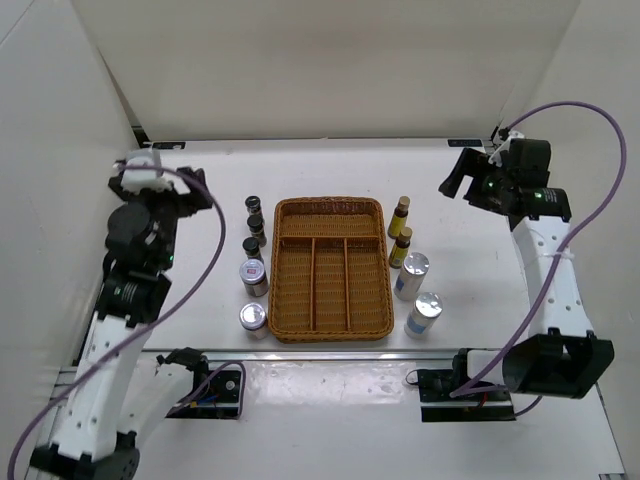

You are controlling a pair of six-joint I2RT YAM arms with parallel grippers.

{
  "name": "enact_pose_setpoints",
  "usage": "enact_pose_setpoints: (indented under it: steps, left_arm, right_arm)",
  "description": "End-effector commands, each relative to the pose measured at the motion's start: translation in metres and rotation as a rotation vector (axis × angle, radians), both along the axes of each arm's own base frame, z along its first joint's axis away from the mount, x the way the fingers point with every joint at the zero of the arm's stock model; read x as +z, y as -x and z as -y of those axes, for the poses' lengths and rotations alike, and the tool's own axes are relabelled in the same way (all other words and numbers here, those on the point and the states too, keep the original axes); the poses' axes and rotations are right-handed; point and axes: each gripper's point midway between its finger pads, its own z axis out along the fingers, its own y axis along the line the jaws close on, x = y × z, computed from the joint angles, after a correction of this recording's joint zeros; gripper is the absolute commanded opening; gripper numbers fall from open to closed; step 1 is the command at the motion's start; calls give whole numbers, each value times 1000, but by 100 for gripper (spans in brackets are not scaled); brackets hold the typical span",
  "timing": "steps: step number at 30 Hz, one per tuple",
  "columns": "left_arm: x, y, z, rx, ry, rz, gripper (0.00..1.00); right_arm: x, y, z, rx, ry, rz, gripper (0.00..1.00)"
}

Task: Organize the condiment bottles

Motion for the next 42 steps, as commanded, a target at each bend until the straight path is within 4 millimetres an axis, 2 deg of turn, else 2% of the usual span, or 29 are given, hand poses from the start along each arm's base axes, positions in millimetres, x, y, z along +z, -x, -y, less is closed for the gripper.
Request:
enact_pose_setpoints:
  steps: [1, 3, 5, 6, 7, 8, 9, 10, 12, 13, 14, 15, 16, 18, 19, 20, 22, 24, 26, 27, 29, 32, 33, 35, 39, 42]
  left_arm:
    - [-42, 40, 2, -64, 4, -139, 100]
    - [-45, 48, -4, -45, -23, -126, 100]
    - [-50, 60, -18, 19, -21, -125, 100]
    - [-66, 61, -23, 51, -19, -148, 100]
    - [-70, 65, -28, 99, 50, -139, 100]
    - [-75, 76, -52, 244, 108, -129, 100]
    - [-91, 82, -62, 313, 150, -162, 100]
    - [-94, 82, -65, 350, 203, -150, 100]
    - [-100, 77, -60, 319, 145, -189, 100]
    - [-94, 74, -57, 302, 133, -189, 100]
    - [-98, 69, -50, 262, 119, -213, 100]
    - [-105, 62, -44, 235, 101, -244, 100]
    - [-108, 59, -34, 181, 90, -263, 100]
    - [-113, 55, -32, 183, 96, -281, 100]
    - [-116, 53, -32, 184, 92, -292, 100]
    - [-116, 53, -31, 185, 100, -291, 100]
    - [-114, 51, -30, 175, 105, -283, 100]
    - [-116, 51, -31, 187, 104, -282, 100]
    - [-117, 53, -34, 198, 103, -280, 100]
    - [-115, 52, -35, 205, 95, -272, 100]
    - [-113, 51, -35, 204, 99, -262, 100]
    - [-117, 51, -36, 205, 86, -273, 100]
    - [-115, 50, -35, 204, 90, -263, 100]
    - [-117, 49, -35, 204, 87, -271, 100]
    - [-117, 46, -34, 204, 87, -271, 100]
    - [-117, 46, -34, 204, 87, -271, 100]
  right_arm:
    - [31, 11, 17, -102, 55, 91, 100]
    - [40, 12, 19, -149, 31, 117, 100]
    - [33, 13, 29, -235, 24, 90, 100]
    - [28, 11, 25, -196, 33, 76, 100]
    - [32, 8, 21, -145, 27, 85, 100]
    - [36, 2, 12, -88, 10, 89, 100]
    - [34, 2, 0, -31, -31, 79, 100]
    - [36, -2, -9, 10, -51, 94, 100]
    - [24, -11, -20, 46, -66, 63, 100]
    - [19, -22, -28, 55, -48, 35, 100]
    - [14, -27, -30, 51, -29, 9, 100]
    - [10, -30, -44, 84, -1, -15, 100]
    - [8, -44, -49, 90, 39, -33, 100]
    - [-3, -48, -54, 75, 174, -93, 100]
    - [-19, -54, -57, 71, 214, -147, 100]
    - [-21, -54, -57, 70, 253, -167, 100]
    - [-27, -60, -71, 91, 275, -174, 100]
    - [-35, -66, -76, 90, 278, -182, 100]
    - [-54, -70, -80, 96, 294, -216, 100]
    - [-64, -72, -81, 94, 317, -236, 97]
    - [-69, -73, -82, 84, 329, -245, 94]
    - [-77, -71, -85, 90, 343, -262, 83]
    - [-77, -71, -82, 82, 352, -260, 75]
    - [-81, -73, -80, 73, 366, -269, 69]
    - [-89, -68, -81, 79, 381, -289, 63]
    - [-99, -65, -80, 76, 383, -316, 54]
